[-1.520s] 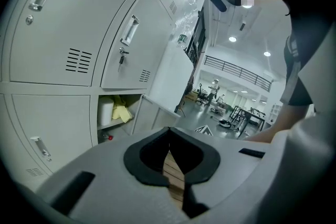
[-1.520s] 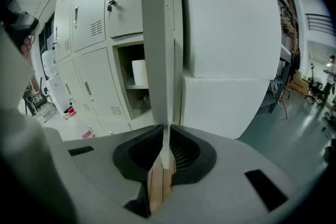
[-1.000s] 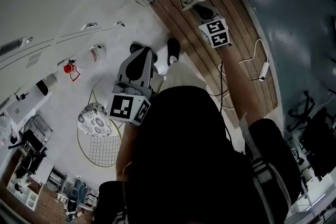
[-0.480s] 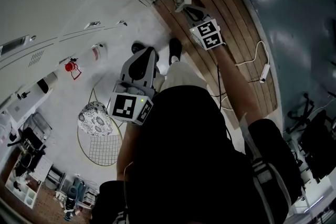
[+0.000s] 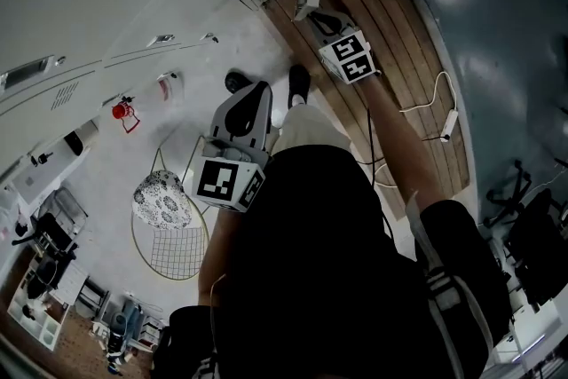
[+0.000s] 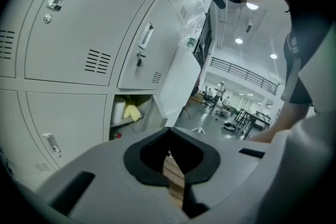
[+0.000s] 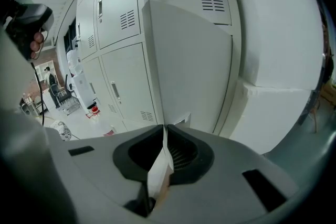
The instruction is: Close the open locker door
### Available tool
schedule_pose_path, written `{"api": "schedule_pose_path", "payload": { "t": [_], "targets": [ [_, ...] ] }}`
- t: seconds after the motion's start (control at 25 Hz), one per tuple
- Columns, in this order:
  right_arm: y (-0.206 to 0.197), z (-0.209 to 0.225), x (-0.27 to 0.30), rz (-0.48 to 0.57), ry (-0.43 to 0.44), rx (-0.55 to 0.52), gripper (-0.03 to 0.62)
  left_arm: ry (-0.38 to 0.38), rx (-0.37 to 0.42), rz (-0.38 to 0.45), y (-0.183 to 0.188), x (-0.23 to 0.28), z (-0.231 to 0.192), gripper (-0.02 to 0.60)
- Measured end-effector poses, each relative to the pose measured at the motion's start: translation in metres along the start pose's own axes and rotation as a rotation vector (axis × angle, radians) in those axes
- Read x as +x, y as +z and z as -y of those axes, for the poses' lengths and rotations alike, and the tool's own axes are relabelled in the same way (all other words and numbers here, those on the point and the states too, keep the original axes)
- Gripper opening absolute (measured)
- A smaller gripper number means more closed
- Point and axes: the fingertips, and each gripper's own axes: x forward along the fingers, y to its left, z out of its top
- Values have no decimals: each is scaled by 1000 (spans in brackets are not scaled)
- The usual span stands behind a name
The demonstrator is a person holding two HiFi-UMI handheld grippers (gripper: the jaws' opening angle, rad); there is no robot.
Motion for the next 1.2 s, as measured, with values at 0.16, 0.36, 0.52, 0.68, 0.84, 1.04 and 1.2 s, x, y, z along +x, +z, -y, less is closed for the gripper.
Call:
{"api": "schedule_pose_path", "payload": {
  "t": [0.16, 0.36, 0.52, 0.68, 0.84, 1.04, 1.2],
  "targets": [
    [5, -5, 7, -2, 12, -14, 28, -2, -2, 1, 0, -1, -3, 18],
    [11, -13, 15, -6, 29, -37, 23, 1, 0, 0, 1, -4, -8, 18],
    [17, -19, 22, -24, 45, -93, 17, 5, 0, 0, 2, -6, -14, 18],
    [22, -23, 29, -39, 59, -152, 14, 5, 2, 0, 5, -8, -20, 18],
    [30, -27, 35, -31, 60, -186, 11, 6, 6, -4, 6, -10, -26, 18],
    [32, -32, 42, -31, 54, -162, 6, 7, 9, -7, 9, -11, -32, 18],
    [38, -36, 50, -24, 46, -144, 3, 5, 13, -9, 11, -12, -36, 18]
  ]
}}
